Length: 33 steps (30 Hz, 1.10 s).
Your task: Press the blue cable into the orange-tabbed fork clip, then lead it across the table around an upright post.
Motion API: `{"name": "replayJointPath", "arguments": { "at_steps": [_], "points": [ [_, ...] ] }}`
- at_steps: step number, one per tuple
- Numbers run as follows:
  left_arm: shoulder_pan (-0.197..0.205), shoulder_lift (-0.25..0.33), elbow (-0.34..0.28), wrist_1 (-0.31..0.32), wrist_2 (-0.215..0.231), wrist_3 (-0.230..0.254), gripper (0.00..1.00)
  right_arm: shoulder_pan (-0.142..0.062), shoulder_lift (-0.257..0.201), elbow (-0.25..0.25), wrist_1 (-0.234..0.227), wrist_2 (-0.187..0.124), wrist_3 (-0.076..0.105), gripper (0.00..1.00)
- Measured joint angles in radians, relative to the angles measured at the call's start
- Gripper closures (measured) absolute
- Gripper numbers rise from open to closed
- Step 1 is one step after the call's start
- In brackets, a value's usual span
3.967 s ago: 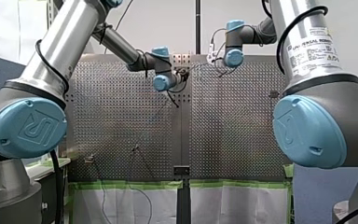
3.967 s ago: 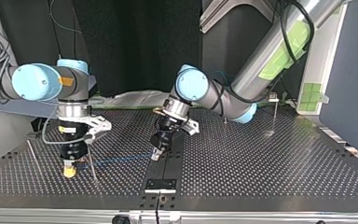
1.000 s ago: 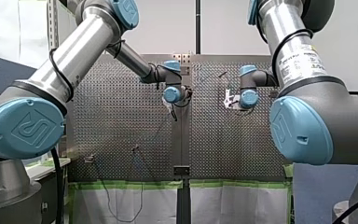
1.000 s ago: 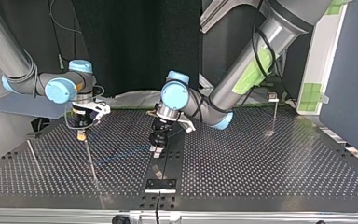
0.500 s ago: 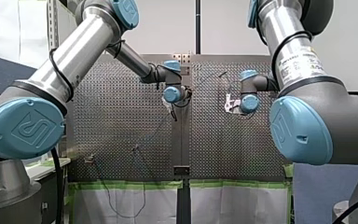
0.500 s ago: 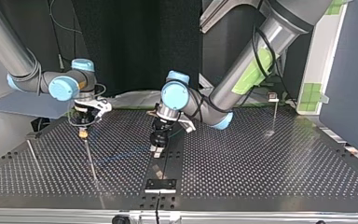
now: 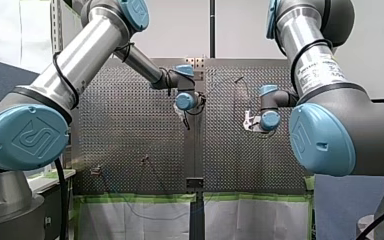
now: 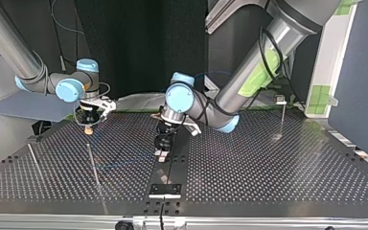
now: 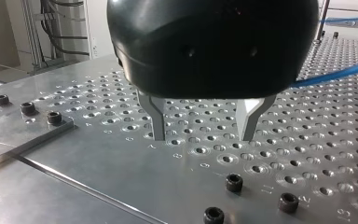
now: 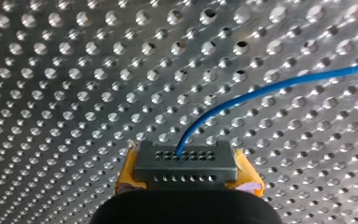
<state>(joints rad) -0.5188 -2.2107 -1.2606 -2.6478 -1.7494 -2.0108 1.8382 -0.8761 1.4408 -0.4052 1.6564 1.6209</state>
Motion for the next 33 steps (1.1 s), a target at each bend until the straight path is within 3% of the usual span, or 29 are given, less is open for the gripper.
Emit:
{"name": "replayJointPath", "arguments": {
  "at_steps": [15,25,33],
  "points": [
    [0.0,0.0,0.0,0.0,0.0,0.0,0.25,-0.004,0.009,0.004,-0.001,-0.001,-0.009,1.0],
    [-0.006,0.0,0.0,-0.019,-0.026,0.0,0.25,-0.019,0.015,0.051,-0.06,-0.001,0.0,1.0],
    [-0.009,0.0,0.0,-0.024,-0.031,-0.003,0.25,-0.028,0.066,0.065,-0.094,0.001,0.006,1.0]
  ]
}}
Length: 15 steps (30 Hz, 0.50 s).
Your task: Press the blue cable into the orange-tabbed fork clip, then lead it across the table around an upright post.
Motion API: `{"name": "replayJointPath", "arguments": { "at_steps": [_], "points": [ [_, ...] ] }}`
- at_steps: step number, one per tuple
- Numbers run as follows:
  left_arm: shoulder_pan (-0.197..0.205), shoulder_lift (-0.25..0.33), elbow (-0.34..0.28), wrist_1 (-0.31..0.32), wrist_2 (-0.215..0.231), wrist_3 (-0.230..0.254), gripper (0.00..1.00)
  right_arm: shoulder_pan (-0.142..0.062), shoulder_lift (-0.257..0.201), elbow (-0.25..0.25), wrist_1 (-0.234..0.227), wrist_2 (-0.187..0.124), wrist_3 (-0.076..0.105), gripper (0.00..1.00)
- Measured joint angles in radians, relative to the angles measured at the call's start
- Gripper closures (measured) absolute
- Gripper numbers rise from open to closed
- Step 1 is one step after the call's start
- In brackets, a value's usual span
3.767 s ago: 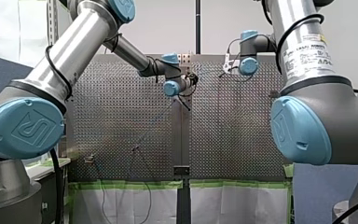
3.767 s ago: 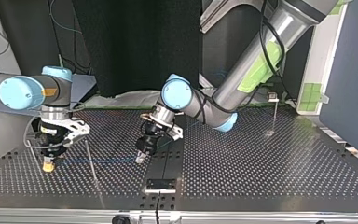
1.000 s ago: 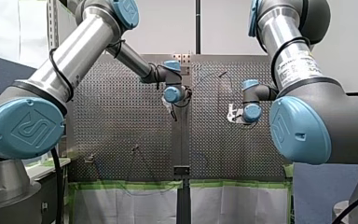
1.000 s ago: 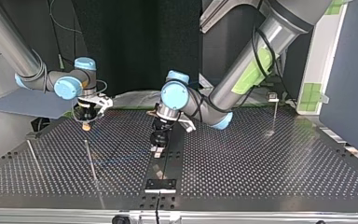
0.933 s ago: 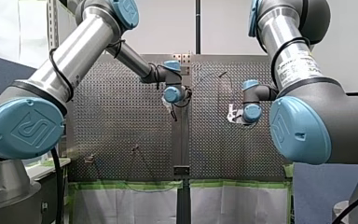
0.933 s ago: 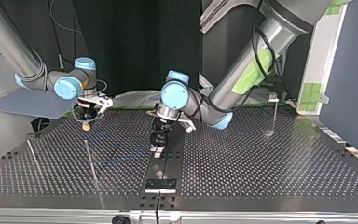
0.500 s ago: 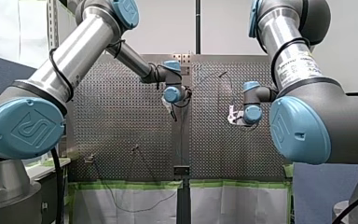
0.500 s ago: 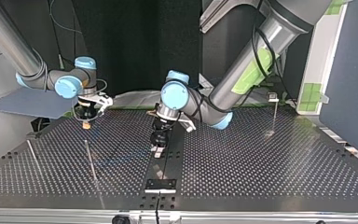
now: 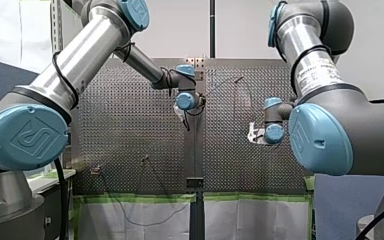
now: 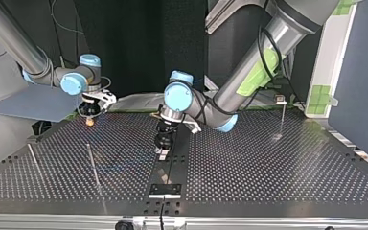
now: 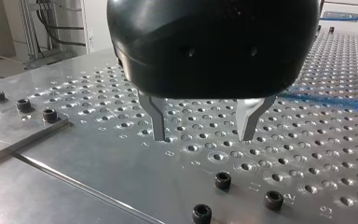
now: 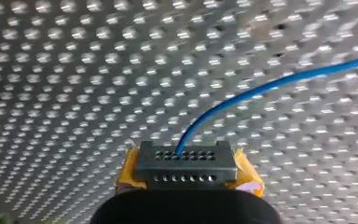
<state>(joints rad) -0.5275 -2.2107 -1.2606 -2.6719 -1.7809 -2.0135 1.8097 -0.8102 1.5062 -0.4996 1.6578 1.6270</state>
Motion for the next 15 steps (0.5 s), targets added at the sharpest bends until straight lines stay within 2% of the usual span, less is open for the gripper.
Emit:
{"name": "replayJointPath", "arguments": {
  "at_steps": [6,15],
  "points": [
    [0.003,0.0,0.0,-0.002,0.001,-0.006,0.25,-0.006,0.051,0.0,-0.028,0.009,0.018,1.0],
    [0.009,0.0,0.0,-0.003,0.0,-0.014,0.25,-0.025,0.13,0.0,-0.101,0.057,0.043,1.0]
  ]
}}
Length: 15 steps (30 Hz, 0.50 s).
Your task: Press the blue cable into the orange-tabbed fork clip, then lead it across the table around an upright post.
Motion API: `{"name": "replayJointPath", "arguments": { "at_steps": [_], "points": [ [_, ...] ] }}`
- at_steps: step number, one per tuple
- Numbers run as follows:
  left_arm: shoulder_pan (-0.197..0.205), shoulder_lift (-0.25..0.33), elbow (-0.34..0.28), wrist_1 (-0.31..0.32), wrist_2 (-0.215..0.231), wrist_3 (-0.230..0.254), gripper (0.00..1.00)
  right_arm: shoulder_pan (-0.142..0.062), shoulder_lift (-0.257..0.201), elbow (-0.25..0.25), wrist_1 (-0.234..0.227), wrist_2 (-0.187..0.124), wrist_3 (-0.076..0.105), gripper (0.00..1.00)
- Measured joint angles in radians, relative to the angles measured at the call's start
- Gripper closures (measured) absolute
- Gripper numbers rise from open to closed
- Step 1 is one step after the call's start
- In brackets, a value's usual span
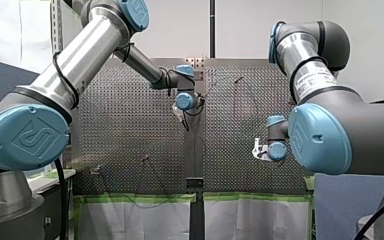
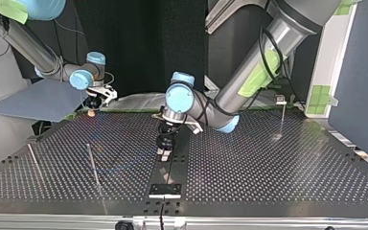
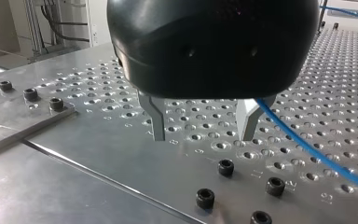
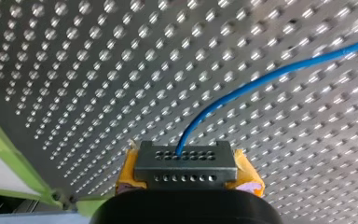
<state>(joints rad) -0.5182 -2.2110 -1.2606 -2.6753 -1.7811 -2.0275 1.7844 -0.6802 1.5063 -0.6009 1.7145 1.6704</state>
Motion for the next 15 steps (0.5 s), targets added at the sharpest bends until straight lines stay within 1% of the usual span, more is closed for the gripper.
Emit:
{"name": "replayJointPath", "arguments": {
  "at_steps": [4,7,11,15],
  "points": [
    [0.001,0.0,0.0,0.0,0.0,0.0,0.25,-0.016,0.036,0.0,-0.036,0.007,0.016,1.0],
    [0.001,0.0,0.0,-0.001,-0.001,0.0,0.25,-0.029,0.063,-0.001,-0.063,0.007,0.022,1.0],
    [0.001,0.0,0.0,-0.004,-0.001,0.0,0.25,-0.043,0.097,-0.005,-0.097,0.004,0.024,1.0],
    [-0.003,0.0,0.0,-0.012,-0.001,0.003,0.25,-0.056,0.129,-0.01,-0.129,0.001,0.02,1.0]
  ]
}}
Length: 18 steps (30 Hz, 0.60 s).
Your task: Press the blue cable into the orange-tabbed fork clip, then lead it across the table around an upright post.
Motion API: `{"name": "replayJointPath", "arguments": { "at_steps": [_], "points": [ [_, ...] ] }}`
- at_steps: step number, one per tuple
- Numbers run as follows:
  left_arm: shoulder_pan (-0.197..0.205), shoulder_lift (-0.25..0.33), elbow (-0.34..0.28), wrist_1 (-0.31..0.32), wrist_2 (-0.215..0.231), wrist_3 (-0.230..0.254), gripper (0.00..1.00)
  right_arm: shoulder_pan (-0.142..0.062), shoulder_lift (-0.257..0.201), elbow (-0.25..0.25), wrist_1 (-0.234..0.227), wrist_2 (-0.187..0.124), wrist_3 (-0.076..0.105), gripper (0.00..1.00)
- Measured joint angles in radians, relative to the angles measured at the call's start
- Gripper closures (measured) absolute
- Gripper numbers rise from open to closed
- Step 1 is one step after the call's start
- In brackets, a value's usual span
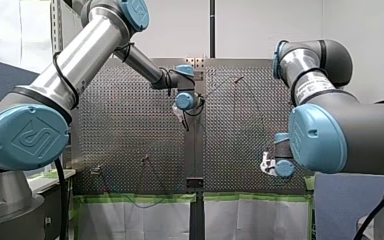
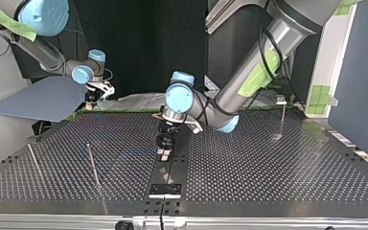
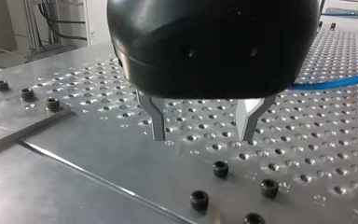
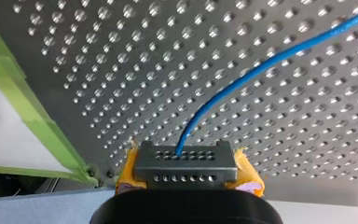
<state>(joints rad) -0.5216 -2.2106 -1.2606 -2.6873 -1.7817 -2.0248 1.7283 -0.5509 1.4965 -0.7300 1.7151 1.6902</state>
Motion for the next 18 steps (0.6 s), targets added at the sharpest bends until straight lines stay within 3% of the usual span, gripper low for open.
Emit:
{"name": "replayJointPath", "arguments": {
  "at_steps": [7,18],
  "points": [
    [-0.006,0.001,0.0,-0.023,0.0,0.008,0.25,-0.018,0.068,-0.001,-0.035,-0.002,-0.021,1.0],
    [-0.007,0.001,0.0,-0.04,0.006,0.005,0.25,-0.028,0.16,-0.001,-0.031,-0.002,-0.024,1.0]
  ]
}}
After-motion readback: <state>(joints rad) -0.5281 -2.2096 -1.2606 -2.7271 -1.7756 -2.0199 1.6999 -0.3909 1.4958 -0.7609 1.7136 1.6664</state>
